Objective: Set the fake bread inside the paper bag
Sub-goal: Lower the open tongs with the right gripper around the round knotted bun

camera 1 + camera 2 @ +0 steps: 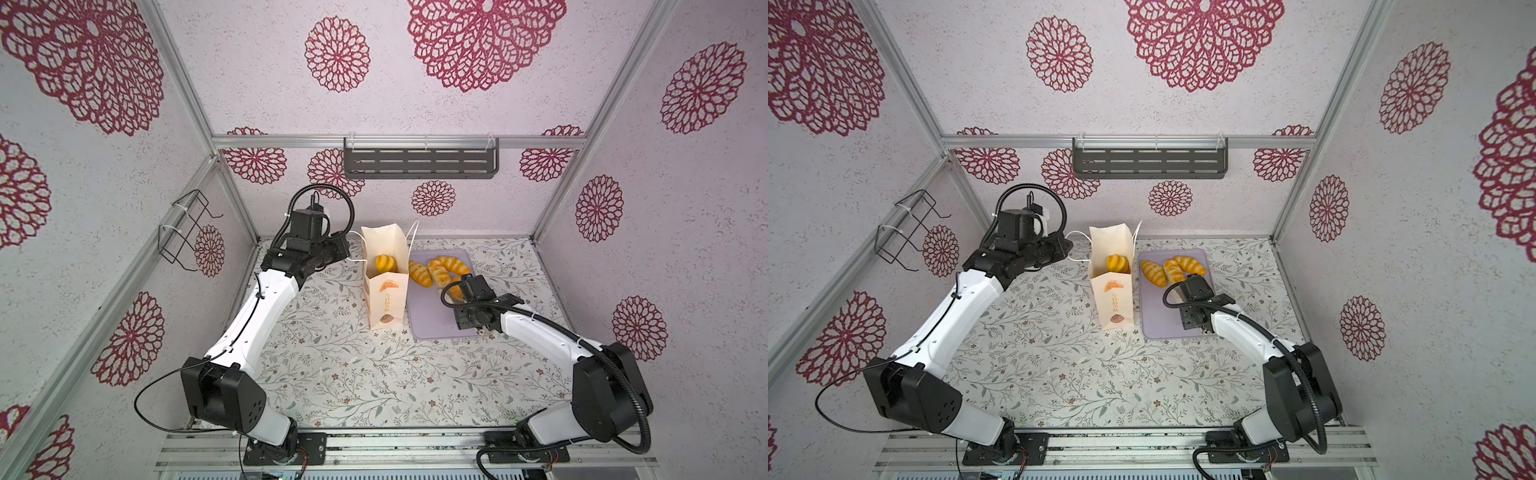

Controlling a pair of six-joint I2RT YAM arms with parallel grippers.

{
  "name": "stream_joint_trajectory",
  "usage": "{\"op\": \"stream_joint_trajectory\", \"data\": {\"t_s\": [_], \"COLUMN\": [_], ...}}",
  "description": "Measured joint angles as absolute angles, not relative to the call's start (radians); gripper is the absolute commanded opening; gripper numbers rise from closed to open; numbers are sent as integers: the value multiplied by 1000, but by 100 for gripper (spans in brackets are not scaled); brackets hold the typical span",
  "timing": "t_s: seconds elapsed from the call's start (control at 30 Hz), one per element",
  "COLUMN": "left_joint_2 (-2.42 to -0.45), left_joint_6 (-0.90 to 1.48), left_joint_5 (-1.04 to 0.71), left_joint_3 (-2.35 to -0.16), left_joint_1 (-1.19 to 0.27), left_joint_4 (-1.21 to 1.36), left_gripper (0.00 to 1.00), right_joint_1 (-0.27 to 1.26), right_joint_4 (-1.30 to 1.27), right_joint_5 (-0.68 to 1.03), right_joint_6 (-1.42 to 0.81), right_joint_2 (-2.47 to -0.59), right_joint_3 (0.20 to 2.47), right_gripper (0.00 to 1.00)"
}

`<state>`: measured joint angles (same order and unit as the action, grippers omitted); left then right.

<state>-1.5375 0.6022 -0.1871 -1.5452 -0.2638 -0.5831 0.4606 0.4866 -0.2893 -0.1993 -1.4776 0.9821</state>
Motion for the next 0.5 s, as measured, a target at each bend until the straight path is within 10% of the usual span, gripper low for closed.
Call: {"op": "stream_joint_trajectory", "data": {"t_s": [0.5], "left_joint_2": [-1538], "left_joint_6": [602], "left_joint_5": [-187], "left_joint_3": [-1545], "left_joint_1": [-264], "left_joint_4": [-583], "left_gripper": [0], "right_joint_1": [460], "right_joint_4": [478], "right_joint_5": [-334], "right_joint_6": [-175], "right_joint_2": [-1618], "right_joint_3": [1055], "right_gripper": [66]}}
